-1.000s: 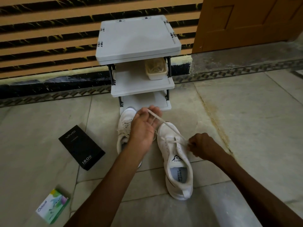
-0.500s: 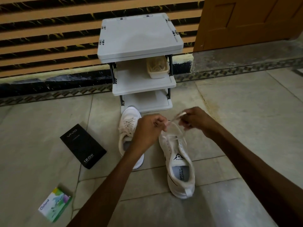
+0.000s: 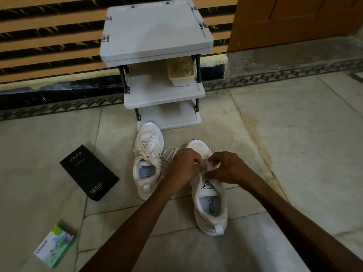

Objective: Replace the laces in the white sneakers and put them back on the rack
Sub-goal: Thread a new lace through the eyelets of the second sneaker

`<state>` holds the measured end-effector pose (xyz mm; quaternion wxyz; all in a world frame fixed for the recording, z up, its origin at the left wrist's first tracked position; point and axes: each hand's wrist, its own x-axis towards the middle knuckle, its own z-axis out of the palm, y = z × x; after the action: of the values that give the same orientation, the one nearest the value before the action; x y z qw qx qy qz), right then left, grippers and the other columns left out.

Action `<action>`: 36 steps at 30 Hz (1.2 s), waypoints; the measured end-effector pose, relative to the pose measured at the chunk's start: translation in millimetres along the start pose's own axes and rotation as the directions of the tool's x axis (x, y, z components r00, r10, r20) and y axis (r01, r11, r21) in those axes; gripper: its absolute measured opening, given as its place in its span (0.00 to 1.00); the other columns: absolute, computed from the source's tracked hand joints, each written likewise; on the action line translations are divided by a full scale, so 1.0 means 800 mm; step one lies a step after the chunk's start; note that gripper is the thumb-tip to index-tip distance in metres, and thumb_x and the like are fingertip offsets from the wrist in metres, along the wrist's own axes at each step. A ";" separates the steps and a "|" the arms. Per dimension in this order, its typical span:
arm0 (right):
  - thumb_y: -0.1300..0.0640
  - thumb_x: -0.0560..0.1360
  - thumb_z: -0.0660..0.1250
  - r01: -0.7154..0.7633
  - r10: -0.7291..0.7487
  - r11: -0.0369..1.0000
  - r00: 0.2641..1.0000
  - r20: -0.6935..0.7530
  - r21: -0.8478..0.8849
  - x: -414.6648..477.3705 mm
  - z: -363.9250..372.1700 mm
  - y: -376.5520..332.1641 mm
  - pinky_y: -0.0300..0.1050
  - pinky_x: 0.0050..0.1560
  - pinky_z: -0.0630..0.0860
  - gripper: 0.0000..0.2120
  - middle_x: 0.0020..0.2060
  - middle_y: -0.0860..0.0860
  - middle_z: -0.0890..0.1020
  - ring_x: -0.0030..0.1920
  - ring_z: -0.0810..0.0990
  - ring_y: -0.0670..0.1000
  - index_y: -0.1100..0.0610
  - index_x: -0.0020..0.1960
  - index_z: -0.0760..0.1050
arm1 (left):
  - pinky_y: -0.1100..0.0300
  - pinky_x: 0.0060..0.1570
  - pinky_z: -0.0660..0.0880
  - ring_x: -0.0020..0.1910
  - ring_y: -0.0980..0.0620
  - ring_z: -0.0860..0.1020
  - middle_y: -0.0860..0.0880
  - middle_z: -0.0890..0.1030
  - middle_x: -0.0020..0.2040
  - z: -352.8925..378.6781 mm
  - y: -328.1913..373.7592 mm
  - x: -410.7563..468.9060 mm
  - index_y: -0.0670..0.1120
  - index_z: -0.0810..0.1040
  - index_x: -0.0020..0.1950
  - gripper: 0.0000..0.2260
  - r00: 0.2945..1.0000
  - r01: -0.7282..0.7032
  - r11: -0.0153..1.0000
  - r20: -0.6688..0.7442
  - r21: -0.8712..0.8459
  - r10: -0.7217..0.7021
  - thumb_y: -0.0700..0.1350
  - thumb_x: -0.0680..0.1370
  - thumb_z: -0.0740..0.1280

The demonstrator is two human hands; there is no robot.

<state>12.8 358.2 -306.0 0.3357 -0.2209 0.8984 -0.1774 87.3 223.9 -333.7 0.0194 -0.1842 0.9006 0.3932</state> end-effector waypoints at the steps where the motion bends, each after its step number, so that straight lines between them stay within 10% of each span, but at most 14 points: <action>1: 0.44 0.68 0.75 0.000 -0.002 1.000 0.998 -0.058 -0.028 0.000 0.004 0.000 0.43 0.53 0.75 0.26 0.56 0.50 0.80 0.55 0.78 0.51 0.54 0.62 0.77 | 0.57 0.46 0.78 0.41 0.52 0.81 0.49 0.85 0.41 0.002 0.003 0.003 0.48 0.87 0.43 0.04 1.000 0.012 1.000 0.024 0.025 -0.012 0.44 0.73 0.71; 5: 0.53 0.73 0.70 -0.006 0.009 1.000 0.987 -0.158 0.018 0.009 0.017 0.005 0.48 0.54 0.79 0.14 0.53 0.53 0.83 0.52 0.81 0.53 0.57 0.57 0.81 | 0.58 0.45 0.74 0.41 0.48 0.79 0.46 0.82 0.44 0.012 0.008 0.009 0.44 0.85 0.50 0.08 0.996 0.078 0.984 0.035 0.163 -0.084 0.44 0.77 0.67; 11: 0.69 0.71 0.64 -0.078 0.080 0.839 0.997 0.020 0.539 0.018 0.007 0.035 0.45 0.41 0.80 0.15 0.48 0.56 0.84 0.41 0.81 0.51 0.56 0.51 0.82 | 0.58 0.46 0.72 0.47 0.47 0.80 0.44 0.83 0.48 0.021 0.008 0.014 0.42 0.84 0.48 0.08 0.990 0.141 0.977 -0.019 0.161 -0.139 0.43 0.78 0.66; 22: 0.68 0.70 0.64 -0.009 -0.009 0.836 0.999 0.031 0.549 0.025 0.015 0.046 0.36 0.37 0.74 0.21 0.56 0.50 0.80 0.48 0.80 0.48 0.55 0.61 0.80 | 0.56 0.59 0.69 0.64 0.44 0.73 0.43 0.75 0.64 0.034 0.031 0.012 0.40 0.73 0.64 0.11 0.999 0.033 0.913 -0.049 0.406 -0.014 0.38 0.82 0.59; 36: 0.67 0.70 0.65 0.040 -0.034 0.853 0.999 -0.020 0.520 0.024 0.018 0.047 0.35 0.41 0.76 0.20 0.55 0.49 0.81 0.49 0.79 0.46 0.55 0.60 0.80 | 0.60 0.45 0.73 0.49 0.49 0.80 0.48 0.82 0.48 0.049 0.021 0.006 0.45 0.82 0.50 0.05 0.968 0.135 0.936 -0.244 0.324 -0.055 0.42 0.78 0.66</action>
<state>-0.6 377.6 -343.8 0.3749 -0.1383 0.8143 -0.4211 72.6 260.5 -349.9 -0.0353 -0.2664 0.9407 0.2072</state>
